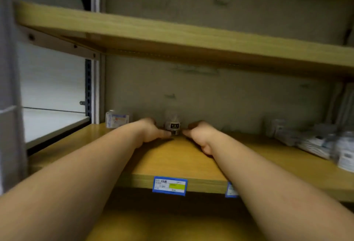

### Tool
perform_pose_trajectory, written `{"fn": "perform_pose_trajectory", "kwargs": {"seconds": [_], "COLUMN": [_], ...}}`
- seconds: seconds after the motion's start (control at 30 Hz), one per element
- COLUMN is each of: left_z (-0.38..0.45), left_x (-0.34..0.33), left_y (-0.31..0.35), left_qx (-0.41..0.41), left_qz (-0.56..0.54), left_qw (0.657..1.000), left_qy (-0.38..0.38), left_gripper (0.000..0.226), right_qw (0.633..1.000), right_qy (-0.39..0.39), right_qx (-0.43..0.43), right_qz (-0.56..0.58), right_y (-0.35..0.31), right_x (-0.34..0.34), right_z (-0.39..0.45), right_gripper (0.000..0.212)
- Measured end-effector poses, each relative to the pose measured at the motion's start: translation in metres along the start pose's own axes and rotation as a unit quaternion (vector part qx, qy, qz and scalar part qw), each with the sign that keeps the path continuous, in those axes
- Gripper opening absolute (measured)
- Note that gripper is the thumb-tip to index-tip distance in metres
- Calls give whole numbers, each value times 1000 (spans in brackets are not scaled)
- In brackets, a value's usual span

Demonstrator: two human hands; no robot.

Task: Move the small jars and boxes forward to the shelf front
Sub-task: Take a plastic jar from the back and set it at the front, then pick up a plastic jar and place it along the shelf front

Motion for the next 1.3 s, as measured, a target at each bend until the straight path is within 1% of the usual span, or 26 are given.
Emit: {"fn": "perform_pose_trajectory", "kwargs": {"seconds": [0.03, 0.1, 0.13, 0.17, 0.23, 0.27, 0.4, 0.47, 0.53, 0.6, 0.67, 0.83, 0.93, 0.97, 1.03, 1.1, 1.13, 1.17, 1.23, 1.3], "left_z": [-16, -43, -59, -72, -91, -101, -119, -123, -125, -124, -122, -118, -110, -109, -111, -115, -116, -118, -115, -109], "left_x": [-1, -8, -15, -21, -34, -43, -76, -91, -107, -117, -119, -118, -128, -132, -148, -172, -188, -204, -237, -270], "left_y": [3, 9, 17, 26, 44, 55, 94, 105, 108, 105, 105, 108, 115, 122, 139, 160, 174, 189, 225, 264], "left_qx": [16, 40, 39, 33, 2, -7, -60, -77, -80, -75, -72, -60, -70, -80, -106, -145, -164, -180, -204, -218], "left_qz": [-31, -90, -118, -137, -147, -144, -122, -108, -85, -47, -34, -29, 2, 17, 14, 6, 8, 10, 8, 4], "left_qw": [999, 995, 992, 990, 988, 988, 989, 991, 993, 996, 997, 998, 997, 996, 994, 989, 986, 984, 979, 976], "left_qy": [0, -4, 0, 15, 55, 62, 56, 32, 5, 1, 6, 16, 32, 35, 34, 29, 17, 6, -9, -13], "left_gripper": [76, 80, 81, 77, 61, 57, 64, 66, 67, 66, 65, 62, 60, 58, 55, 54, 56, 57, 61, 63], "right_qw": [1000, 1000, 1000, 999, 998, 998, 997, 998, 999, 998, 997, 998, 996, 995, 993, 987, 981, 971, 936, 901], "right_qy": [4, 0, -5, -10, -6, 0, 46, 48, 29, 25, 37, 57, 66, 77, 107, 151, 183, 228, 325, 403], "right_qx": [-1, 2, 10, 20, 36, 40, 42, 31, 12, 19, 25, 34, 46, 51, 48, 51, 57, 68, 104, 129], "right_qz": [7, 24, 28, 34, 49, 57, 37, 19, 30, 46, 56, -24, -35, -28, 6, 32, 22, -11, -83, -95], "right_y": [-1, -3, -4, -8, -12, -10, 4, 18, 40, 55, 59, 52, 52, 52, 54, 63, 69, 74, 87, 108], "right_x": [2, 2, 4, 8, 17, 28, 82, 106, 119, 123, 122, 113, 115, 118, 127, 147, 164, 187, 239, 290], "right_z": [-8, -24, -33, -43, -60, -70, -114, -128, -136, -143, -147, -144, -145, -145, -151, -159, -167, -177, -202, -225], "right_gripper": [37, 36, 37, 39, 40, 40, 43, 46, 48, 48, 47, 46, 45, 45, 42, 38, 36, 34, 34, 36]}}
Point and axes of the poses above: each hand's wrist, its own z-axis towards the middle knuckle, its own x-axis out of the back of the hand, y = z × x, the point moved 6 cm from there along z, towards the middle knuckle, and after that the axes turned 8 degrees about -y, right-handed, at the moved point
